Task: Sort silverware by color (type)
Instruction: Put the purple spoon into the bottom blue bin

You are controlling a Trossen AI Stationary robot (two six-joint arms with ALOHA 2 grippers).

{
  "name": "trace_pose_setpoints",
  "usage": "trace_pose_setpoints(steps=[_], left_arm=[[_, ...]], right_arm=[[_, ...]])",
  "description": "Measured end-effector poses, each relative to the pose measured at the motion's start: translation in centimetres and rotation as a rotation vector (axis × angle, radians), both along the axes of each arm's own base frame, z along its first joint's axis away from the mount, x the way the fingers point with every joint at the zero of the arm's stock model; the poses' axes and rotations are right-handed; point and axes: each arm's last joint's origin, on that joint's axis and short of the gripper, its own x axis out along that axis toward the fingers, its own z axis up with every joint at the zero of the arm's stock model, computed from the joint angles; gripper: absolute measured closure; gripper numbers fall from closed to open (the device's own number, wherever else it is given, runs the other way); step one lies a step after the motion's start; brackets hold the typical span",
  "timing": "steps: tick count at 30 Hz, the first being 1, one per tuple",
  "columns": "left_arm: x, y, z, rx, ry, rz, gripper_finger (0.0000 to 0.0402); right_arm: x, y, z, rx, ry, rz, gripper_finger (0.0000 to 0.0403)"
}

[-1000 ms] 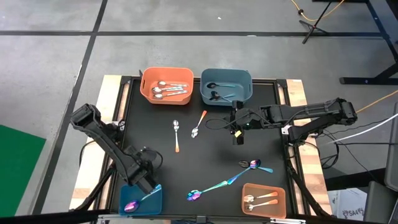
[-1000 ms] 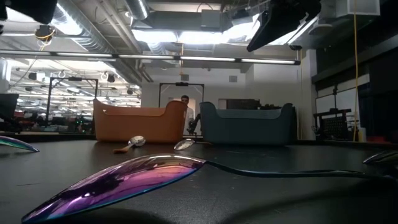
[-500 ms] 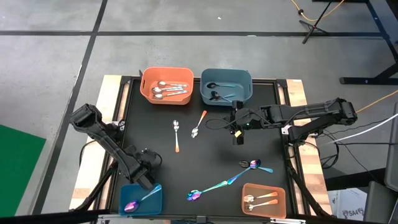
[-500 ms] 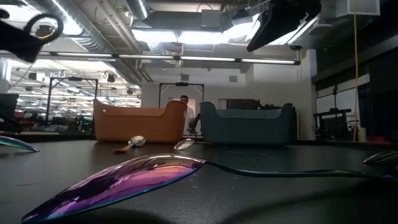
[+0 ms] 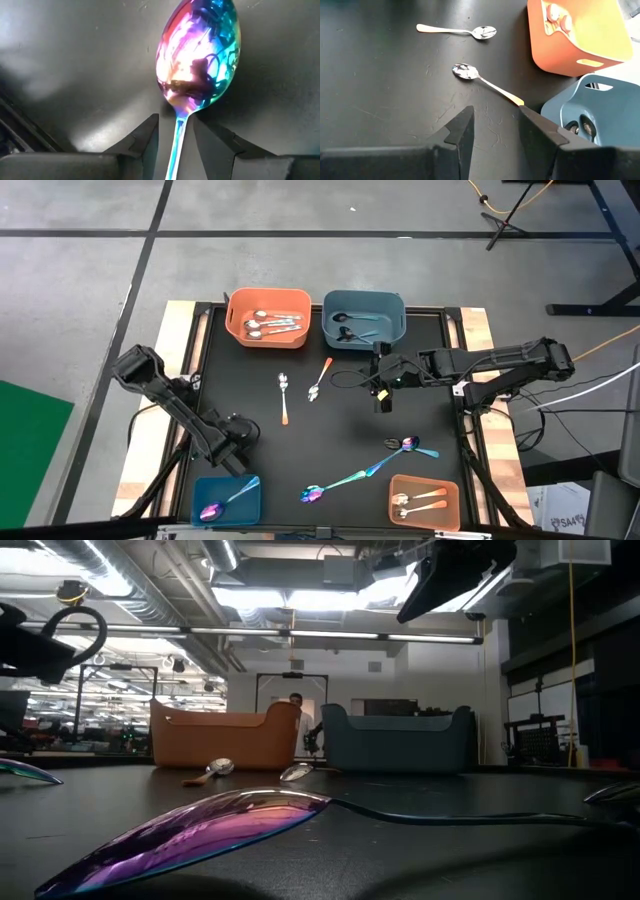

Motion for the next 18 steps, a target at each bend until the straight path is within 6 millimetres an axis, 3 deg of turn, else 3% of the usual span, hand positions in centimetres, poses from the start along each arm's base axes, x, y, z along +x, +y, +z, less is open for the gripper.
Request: trace_pose_setpoints(steps=[6, 18], left_arm=[[-0.17, 0.13, -0.3, 0.0, 0.003, 0.0, 0.0291], [-0.1, 0.16, -0.39, 0.017, -0.014, -0.002, 0.0389]], right_arm=[[0.0, 0.0, 0.0, 0.0, 0.0, 0.0, 0.0262], [0.0, 0.01, 0.0, 0.0, 0.0, 0.0, 0.0262]])
